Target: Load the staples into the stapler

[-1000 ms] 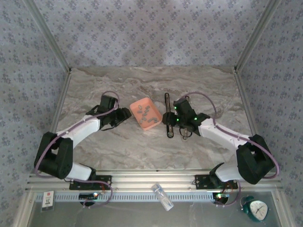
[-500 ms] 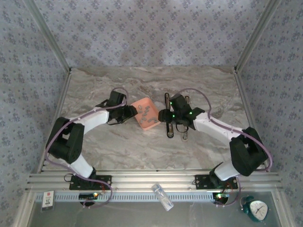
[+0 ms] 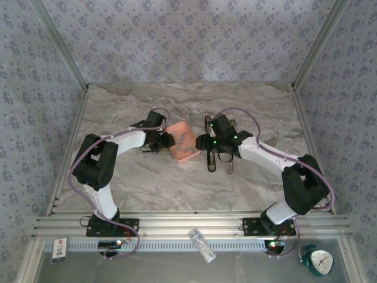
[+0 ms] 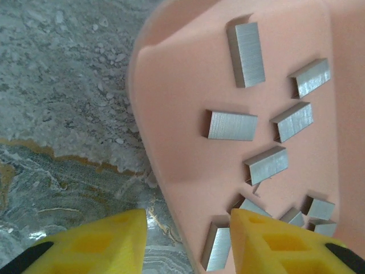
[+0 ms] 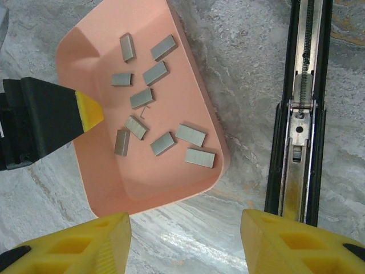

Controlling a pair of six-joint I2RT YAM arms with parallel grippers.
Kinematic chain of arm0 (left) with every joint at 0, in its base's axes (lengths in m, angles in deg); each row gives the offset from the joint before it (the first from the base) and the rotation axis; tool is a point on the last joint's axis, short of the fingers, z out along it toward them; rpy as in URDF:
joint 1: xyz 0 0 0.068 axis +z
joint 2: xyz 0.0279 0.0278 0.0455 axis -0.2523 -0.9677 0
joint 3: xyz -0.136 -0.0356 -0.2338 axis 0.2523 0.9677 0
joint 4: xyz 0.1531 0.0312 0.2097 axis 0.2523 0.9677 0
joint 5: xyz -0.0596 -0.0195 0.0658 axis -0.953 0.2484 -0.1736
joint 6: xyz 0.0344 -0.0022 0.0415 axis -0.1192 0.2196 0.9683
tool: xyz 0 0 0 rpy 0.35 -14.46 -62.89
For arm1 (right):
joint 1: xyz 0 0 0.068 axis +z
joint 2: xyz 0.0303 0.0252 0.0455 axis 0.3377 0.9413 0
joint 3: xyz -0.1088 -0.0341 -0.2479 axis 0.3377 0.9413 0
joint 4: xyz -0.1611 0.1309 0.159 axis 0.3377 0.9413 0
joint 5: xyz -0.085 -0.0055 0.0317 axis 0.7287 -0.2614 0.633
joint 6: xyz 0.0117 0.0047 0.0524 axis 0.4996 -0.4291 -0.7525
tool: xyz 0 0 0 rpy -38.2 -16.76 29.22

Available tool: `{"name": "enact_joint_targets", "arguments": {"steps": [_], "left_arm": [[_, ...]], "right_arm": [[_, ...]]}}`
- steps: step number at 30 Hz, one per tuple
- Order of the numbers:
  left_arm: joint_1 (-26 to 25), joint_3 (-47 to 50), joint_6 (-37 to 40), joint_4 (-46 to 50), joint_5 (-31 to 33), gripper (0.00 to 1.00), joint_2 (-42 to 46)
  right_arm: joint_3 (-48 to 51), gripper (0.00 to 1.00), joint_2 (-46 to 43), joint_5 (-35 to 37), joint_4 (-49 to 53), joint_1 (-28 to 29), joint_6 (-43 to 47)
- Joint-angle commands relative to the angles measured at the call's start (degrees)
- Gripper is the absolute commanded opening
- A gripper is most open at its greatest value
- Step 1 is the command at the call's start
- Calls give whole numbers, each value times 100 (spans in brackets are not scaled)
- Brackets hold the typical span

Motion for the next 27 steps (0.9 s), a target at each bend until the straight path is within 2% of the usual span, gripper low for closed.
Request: {"name": "enact_joint_targets", "arguments": {"steps": [1, 11, 27], "left_arm": [[-48, -236, 340, 428, 171, 38, -86], [-50, -305, 1020, 1037, 456, 24, 105], [-43, -334, 2231, 1891, 691, 13, 291]], "right_arm": [[-61, 55, -63, -54, 188, -47, 115], [-23, 54, -166, -9, 213, -57, 93], [109, 54, -394, 72, 203, -29, 63]]}}
